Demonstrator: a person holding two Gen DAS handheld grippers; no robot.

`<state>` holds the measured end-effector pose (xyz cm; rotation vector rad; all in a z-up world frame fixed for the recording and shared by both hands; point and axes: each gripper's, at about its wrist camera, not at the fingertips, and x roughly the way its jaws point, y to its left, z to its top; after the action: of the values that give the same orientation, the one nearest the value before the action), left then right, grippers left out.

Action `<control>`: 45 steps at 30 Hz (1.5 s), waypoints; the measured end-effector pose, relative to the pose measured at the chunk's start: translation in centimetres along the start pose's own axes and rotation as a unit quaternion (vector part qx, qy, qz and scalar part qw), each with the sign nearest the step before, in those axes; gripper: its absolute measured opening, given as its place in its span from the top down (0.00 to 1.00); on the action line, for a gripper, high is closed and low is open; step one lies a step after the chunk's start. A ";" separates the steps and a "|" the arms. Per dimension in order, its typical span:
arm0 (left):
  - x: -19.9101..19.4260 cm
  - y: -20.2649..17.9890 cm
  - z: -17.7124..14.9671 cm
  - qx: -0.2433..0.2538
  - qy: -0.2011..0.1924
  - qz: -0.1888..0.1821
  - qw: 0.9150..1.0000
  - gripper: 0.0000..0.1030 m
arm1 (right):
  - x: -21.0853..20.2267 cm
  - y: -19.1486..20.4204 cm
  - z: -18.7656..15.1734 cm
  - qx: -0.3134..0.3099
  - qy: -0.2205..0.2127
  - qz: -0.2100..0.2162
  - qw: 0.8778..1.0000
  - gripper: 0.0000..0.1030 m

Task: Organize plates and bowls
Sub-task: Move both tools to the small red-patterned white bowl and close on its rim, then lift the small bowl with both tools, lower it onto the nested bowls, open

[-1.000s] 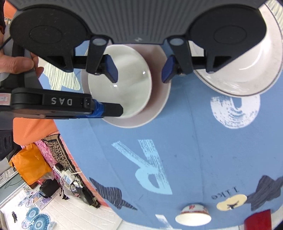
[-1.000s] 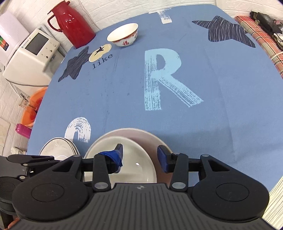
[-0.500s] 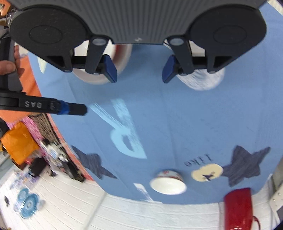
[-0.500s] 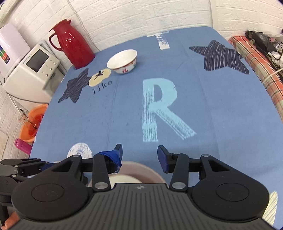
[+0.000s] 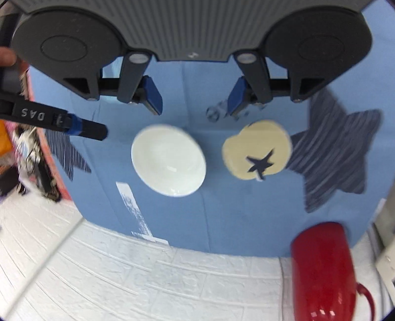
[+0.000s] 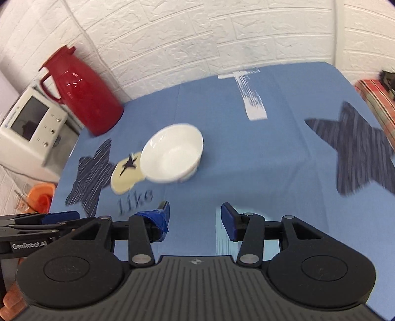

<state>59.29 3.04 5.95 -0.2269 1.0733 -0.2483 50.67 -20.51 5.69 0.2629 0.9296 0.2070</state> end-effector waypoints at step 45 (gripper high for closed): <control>-5.1 -6.3 -11.4 0.008 0.060 -0.066 0.996 1.00 | -0.7 1.7 -3.5 -0.046 0.038 0.031 0.998 0.80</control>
<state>46.29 -2.05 6.88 -0.2723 1.1763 -0.3938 47.35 -18.58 4.76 0.1990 0.9860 0.3177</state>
